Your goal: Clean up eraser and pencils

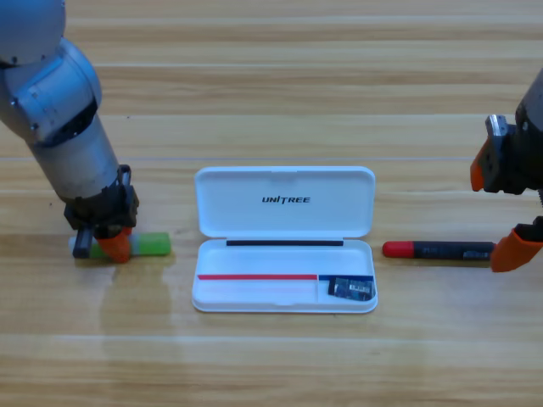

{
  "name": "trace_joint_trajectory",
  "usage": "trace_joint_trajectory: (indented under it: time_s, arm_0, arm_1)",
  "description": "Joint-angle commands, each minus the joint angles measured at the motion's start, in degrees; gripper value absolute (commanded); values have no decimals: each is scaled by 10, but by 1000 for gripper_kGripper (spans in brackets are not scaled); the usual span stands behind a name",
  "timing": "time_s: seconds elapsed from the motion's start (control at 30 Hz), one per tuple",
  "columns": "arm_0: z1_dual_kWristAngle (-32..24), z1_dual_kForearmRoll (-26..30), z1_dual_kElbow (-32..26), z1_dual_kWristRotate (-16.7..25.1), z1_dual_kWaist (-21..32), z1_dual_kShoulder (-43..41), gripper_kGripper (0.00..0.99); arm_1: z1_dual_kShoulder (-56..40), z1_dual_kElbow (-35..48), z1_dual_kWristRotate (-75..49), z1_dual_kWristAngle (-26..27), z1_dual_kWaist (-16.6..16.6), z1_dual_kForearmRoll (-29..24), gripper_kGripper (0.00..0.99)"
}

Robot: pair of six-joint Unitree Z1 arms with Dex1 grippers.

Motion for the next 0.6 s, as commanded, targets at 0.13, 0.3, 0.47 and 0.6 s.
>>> trace_joint_trajectory:
  time_s: [0.13, 0.3, 0.47, 0.6]
  arm_0:
    - [10, 102, -68, -17, -27, -39, 0]
    - [9, 179, -153, -53, -77, -39, 0]
    - [9, 217, -213, -90, -123, -22, 0]
    - [12, 232, -241, -108, -142, -1, 0]
  arm_1:
    - [180, -51, -34, 53, -74, -35, 990]
    - [223, -72, -45, 55, -74, -46, 990]
    - [250, -80, -50, 44, -80, -47, 934]
    - [259, -77, -64, 32, -85, -47, 799]
